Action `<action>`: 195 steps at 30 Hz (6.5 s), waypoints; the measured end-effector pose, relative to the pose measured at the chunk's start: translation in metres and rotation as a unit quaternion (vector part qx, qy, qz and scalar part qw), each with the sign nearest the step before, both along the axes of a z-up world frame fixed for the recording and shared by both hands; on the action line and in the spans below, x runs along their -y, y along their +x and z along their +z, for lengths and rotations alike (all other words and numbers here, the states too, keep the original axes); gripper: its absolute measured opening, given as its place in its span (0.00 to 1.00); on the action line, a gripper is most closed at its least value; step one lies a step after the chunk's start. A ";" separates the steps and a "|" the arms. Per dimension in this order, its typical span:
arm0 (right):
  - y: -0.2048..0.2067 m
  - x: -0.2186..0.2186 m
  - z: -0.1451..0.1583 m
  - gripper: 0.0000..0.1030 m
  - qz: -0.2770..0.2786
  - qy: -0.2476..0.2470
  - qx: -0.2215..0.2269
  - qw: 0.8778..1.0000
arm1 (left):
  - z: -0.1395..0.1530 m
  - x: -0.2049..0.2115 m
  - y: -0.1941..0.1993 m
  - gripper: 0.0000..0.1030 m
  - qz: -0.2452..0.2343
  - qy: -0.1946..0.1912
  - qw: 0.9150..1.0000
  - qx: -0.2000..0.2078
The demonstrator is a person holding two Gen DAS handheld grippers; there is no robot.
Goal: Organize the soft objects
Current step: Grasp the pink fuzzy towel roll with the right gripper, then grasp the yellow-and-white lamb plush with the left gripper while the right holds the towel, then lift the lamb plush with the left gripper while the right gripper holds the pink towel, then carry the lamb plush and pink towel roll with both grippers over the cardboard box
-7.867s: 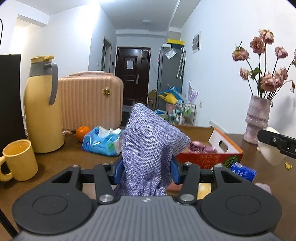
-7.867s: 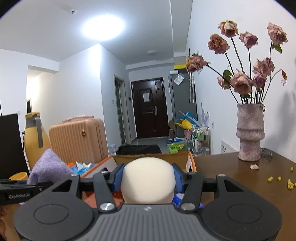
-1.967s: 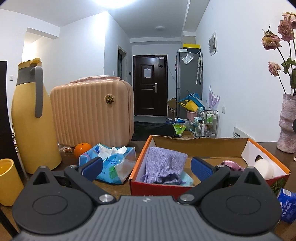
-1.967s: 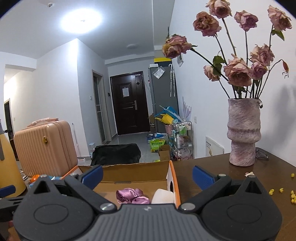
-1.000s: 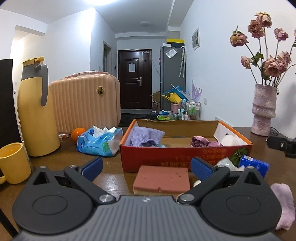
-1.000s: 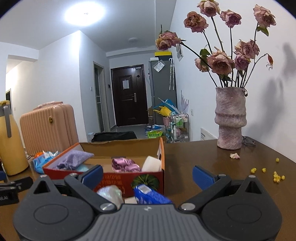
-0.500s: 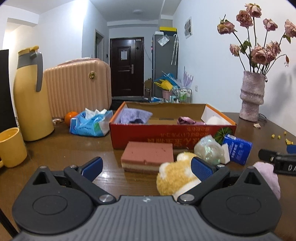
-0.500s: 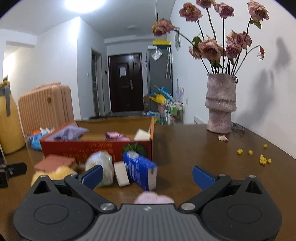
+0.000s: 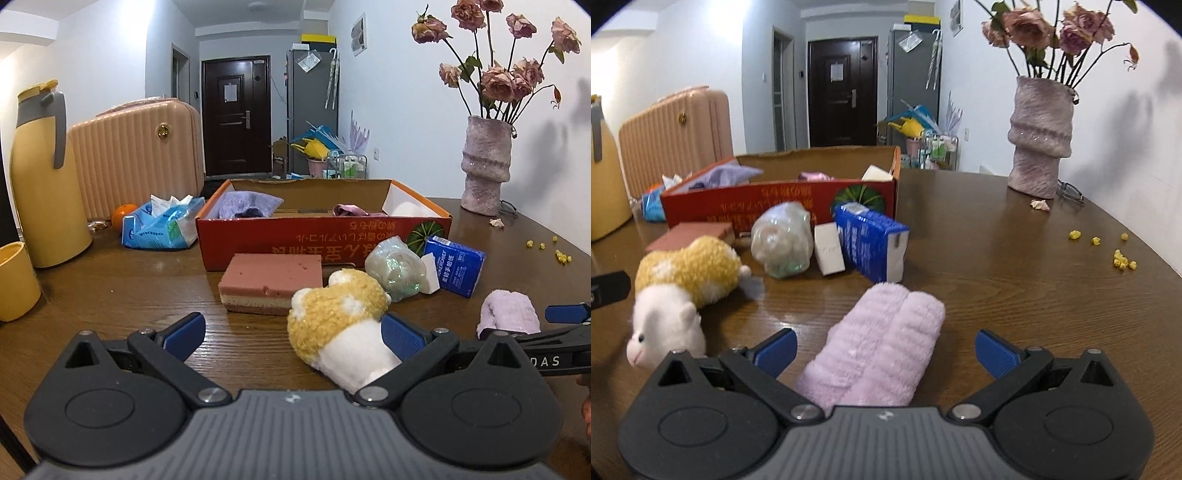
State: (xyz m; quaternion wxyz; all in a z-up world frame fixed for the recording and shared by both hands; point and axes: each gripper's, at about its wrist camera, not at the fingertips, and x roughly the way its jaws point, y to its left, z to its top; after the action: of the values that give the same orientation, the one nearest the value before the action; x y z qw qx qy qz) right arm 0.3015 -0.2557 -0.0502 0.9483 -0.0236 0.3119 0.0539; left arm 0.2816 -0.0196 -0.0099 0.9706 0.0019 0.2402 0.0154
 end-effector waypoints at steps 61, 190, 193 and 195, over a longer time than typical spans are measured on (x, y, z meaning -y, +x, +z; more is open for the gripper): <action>-0.011 0.017 0.013 0.39 -0.001 0.061 0.044 0.997 | -0.026 0.030 0.066 1.00 0.070 -0.020 0.992 -0.108; 0.114 -0.079 0.049 0.39 0.012 0.110 0.237 0.965 | 0.040 -0.058 0.157 0.64 0.091 -0.076 0.990 0.079; 0.121 -0.079 0.048 0.39 0.010 0.112 0.235 0.965 | 0.039 -0.057 0.164 0.64 0.089 -0.073 0.990 0.078; 0.127 -0.080 0.048 0.39 0.010 0.111 0.234 0.966 | 0.038 -0.057 0.167 0.64 0.088 -0.072 0.990 0.078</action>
State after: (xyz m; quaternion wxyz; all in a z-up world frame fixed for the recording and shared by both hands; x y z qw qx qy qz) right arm 0.4282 -0.1760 -0.0025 0.9909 0.0673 0.0733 0.0904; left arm 0.4487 0.0370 0.0284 0.9788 -0.0908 0.1633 0.0838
